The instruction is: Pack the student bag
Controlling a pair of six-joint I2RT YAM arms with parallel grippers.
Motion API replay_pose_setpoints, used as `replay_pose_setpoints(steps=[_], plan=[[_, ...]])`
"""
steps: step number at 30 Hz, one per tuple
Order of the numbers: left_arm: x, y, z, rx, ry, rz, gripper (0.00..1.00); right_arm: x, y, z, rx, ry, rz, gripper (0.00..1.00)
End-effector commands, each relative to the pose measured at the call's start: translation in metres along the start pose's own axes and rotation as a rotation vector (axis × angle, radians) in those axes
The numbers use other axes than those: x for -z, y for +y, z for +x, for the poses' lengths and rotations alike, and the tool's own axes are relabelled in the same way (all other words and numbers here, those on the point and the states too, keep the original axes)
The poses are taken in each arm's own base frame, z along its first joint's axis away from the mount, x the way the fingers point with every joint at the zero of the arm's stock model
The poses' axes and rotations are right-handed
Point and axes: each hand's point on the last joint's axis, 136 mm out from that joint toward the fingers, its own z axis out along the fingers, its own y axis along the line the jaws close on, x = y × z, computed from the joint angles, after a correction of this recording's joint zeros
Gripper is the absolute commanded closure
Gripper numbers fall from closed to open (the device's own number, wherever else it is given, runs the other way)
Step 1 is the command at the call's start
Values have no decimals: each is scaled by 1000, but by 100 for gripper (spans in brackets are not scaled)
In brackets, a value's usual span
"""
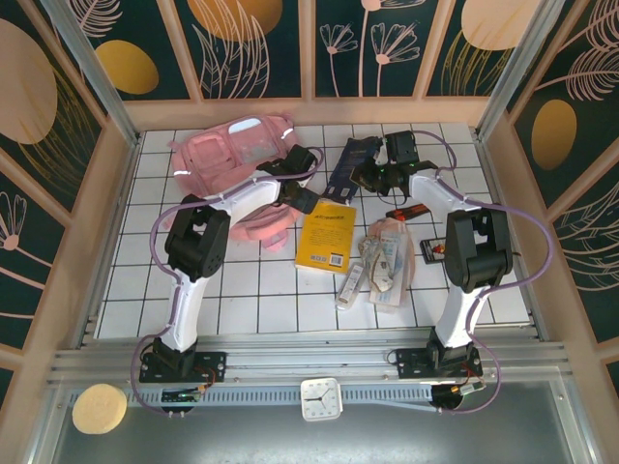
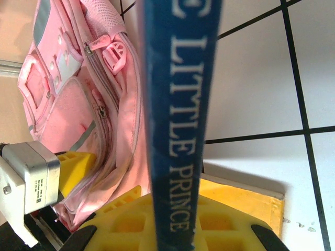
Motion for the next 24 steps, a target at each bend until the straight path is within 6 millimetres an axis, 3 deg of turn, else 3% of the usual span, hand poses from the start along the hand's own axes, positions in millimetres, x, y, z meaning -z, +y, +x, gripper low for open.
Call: replay_pose_setpoints(steps=[1,5,7,9,12,15,18,24], plan=[[1,-1,15,-20,77,19,24,11,17,-4,33,-22,-49,100],[-13,-5,21,-31,121,29,45,12,17,-5,35,-25,-45,100],[-18,-7,26,-37,143,38,62,13,17,-5,36,-27,-42,100],[-13,-7,23,-34,142,46,80,15,17,-4,39,-29,-41,100],[8,-5,3,-4,92,62,92,19,20,-3,47,-31,-49,100],[39,-1,-23,44,26,81,98,26,30,-4,78,-34,-84,100],[73,6,-46,80,-53,84,99,43,55,-4,132,-47,-178,100],[113,20,-59,96,-104,50,100,81,100,3,150,-7,-371,100]])
